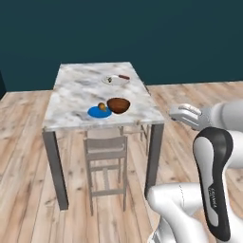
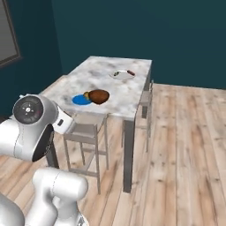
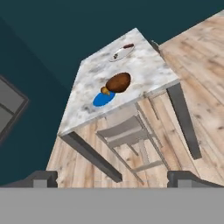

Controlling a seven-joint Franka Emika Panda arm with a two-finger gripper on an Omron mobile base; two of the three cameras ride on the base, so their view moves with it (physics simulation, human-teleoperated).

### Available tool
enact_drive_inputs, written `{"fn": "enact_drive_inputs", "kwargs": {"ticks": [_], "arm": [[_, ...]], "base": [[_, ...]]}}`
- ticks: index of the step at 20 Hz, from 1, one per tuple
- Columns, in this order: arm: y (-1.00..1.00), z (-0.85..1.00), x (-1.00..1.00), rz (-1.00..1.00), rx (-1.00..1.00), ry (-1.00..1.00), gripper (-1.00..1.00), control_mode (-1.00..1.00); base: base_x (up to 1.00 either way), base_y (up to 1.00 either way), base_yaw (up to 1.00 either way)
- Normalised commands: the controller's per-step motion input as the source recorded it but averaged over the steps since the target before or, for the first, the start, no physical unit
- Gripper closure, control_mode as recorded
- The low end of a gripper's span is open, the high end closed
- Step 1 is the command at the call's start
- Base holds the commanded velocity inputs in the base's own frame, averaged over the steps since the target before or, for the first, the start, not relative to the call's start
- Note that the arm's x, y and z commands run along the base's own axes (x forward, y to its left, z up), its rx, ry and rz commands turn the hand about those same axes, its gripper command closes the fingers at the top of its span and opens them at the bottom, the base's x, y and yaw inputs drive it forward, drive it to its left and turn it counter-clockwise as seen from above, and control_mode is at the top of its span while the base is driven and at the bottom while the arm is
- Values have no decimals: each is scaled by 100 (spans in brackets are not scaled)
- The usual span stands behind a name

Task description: Take the smaller bowl and place it next to the appetizer plate on the dining counter , and place the larger bowl next to the plate with cooked food.

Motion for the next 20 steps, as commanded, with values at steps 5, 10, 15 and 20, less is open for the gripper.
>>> {"fn": "enact_drive_inputs", "kwargs": {"ticks": [5,10,15,20], "arm": [[0,0,0,0,0,0,-100,100],[0,0,0,0,0,0,-100,100],[0,0,0,0,0,0,-100,100],[0,0,0,0,0,0,-100,100]], "base": [[-100,14,-38],[-87,34,-82],[-51,15,-94],[-29,7,-99]]}}
